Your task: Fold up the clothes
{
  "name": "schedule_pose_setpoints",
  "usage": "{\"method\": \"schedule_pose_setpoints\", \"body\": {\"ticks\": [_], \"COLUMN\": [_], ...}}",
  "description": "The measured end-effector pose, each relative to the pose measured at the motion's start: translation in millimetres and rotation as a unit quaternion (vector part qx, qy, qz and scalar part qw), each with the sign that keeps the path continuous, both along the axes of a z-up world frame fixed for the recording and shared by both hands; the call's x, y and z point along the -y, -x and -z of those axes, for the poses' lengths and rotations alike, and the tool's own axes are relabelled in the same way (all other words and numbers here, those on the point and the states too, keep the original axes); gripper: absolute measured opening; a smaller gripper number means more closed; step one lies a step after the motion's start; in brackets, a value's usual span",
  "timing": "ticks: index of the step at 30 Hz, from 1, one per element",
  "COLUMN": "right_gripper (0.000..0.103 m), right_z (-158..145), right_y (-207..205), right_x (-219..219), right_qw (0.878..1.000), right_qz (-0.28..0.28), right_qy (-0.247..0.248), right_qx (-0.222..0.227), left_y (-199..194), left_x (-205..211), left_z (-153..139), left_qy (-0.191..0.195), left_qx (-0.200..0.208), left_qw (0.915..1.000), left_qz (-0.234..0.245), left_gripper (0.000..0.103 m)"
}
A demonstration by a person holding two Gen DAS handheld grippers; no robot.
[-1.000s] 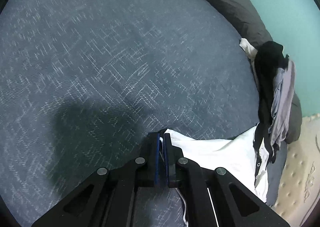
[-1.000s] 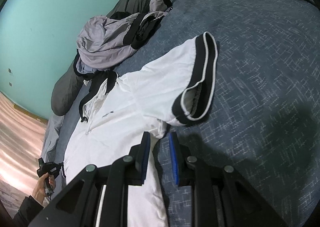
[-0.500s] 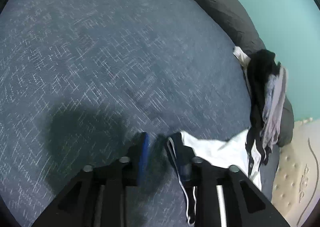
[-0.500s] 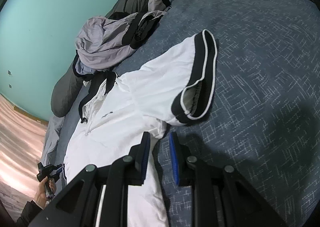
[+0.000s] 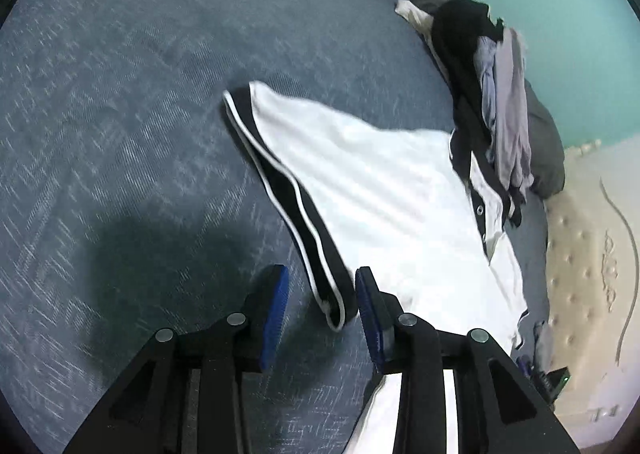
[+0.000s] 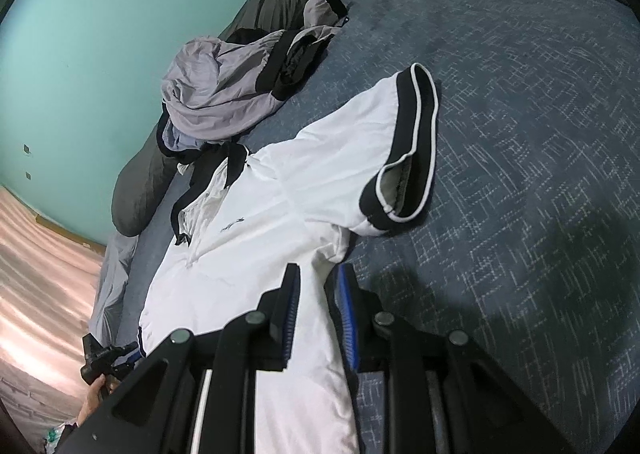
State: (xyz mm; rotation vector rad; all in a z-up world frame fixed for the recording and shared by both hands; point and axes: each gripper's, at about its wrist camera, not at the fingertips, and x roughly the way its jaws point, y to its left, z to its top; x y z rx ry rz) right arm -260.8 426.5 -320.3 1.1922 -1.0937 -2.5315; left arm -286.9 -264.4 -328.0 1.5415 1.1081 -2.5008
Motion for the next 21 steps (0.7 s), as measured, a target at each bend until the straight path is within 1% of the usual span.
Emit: {"method": "schedule_pose_setpoints", "body": {"ticks": [2, 3, 4, 5, 6, 14, 19, 21], "right_gripper": [0.019, 0.019, 0.019, 0.019, 0.019, 0.02, 0.02, 0.02], "right_z": [0.9, 1.5, 2.2, 3.2, 4.2, 7.6, 7.7, 9.0], "right_y": [-2.5, -3.5, -4.6, -5.7, -6.9, -12.2, -15.5, -18.1], "right_x": [-0.1, -0.5, -0.8, -1.2, -2.0, -3.4, -0.1, 1.4], "right_qw": [1.0, 1.0, 1.0, 1.0, 1.0, 1.0, 1.0, 0.999], "right_qz": [0.001, 0.001, 0.001, 0.002, 0.003, 0.003, -0.003, -0.008], "right_qy": [0.002, 0.003, 0.003, 0.003, 0.004, 0.003, 0.0, 0.001], "right_qx": [0.002, 0.002, 0.003, 0.004, 0.005, 0.016, 0.026, 0.037], "left_y": [-2.1, -2.9, -3.0, -3.3, -4.3, -7.6, -12.2, -16.0], "left_x": [-2.3, -2.0, -0.8, 0.4, 1.0, 0.5, 4.0, 7.7], "left_z": [1.1, 1.2, 1.8, 2.3, 2.1, 2.4, 10.2, 12.6], "left_qy": [0.006, 0.009, 0.008, 0.008, 0.012, 0.013, 0.012, -0.002], "left_qx": [-0.002, -0.002, -0.002, -0.001, 0.0, -0.008, 0.011, 0.012], "left_qw": [1.0, 0.9999, 1.0, 0.9999, 0.9999, 0.9999, 0.9999, 0.9999], "left_qz": [0.004, 0.004, 0.006, 0.006, 0.006, 0.003, 0.0, -0.007], "left_gripper": [0.036, 0.033, 0.021, 0.004, 0.002, 0.002, 0.001, 0.001]}}
